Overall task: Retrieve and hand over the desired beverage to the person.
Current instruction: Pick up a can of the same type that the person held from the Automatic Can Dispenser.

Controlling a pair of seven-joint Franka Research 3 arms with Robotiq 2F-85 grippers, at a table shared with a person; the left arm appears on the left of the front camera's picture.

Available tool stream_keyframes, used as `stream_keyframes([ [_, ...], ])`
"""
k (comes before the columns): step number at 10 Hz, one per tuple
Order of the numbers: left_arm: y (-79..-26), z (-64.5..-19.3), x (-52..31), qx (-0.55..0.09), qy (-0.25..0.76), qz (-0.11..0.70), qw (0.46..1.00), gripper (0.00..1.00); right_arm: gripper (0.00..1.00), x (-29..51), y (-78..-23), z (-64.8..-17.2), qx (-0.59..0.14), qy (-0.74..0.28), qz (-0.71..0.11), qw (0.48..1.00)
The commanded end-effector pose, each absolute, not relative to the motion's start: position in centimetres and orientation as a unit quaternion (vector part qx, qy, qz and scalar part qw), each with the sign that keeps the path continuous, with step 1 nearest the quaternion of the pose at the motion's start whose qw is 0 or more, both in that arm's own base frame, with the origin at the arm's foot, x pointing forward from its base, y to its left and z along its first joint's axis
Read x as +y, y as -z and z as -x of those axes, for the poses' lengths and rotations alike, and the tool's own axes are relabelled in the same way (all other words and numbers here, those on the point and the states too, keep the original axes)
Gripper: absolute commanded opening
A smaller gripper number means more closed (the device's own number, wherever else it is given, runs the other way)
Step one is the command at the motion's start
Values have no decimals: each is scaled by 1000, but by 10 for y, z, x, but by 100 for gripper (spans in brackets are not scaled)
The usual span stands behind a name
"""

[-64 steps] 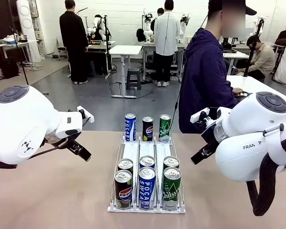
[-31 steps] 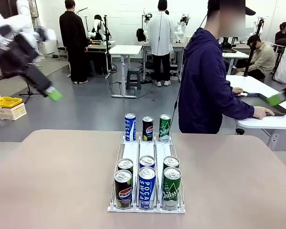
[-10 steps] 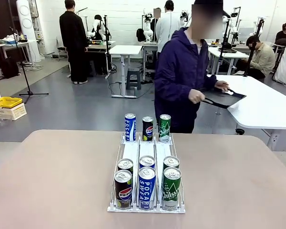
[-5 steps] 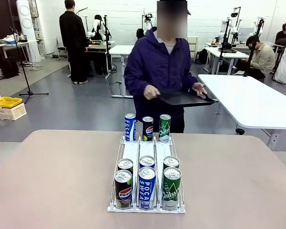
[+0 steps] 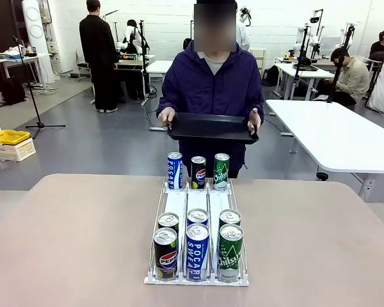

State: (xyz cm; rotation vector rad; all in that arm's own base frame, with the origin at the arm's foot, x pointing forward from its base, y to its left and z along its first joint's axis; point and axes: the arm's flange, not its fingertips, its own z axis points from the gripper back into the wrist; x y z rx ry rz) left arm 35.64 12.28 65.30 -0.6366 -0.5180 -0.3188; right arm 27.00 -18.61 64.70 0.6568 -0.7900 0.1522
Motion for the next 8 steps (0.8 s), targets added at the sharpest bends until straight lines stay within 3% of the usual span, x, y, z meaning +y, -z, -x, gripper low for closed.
stream_keyframes([
  [1,-655,-358,125,-252,162,311,902,100,100,-187,-648,-273,-383,-81,-323,862],
  [8,-655,-358,125,-252,162,311,902,100,100,-187,-648,-273,-383,-81,-323,862],
])
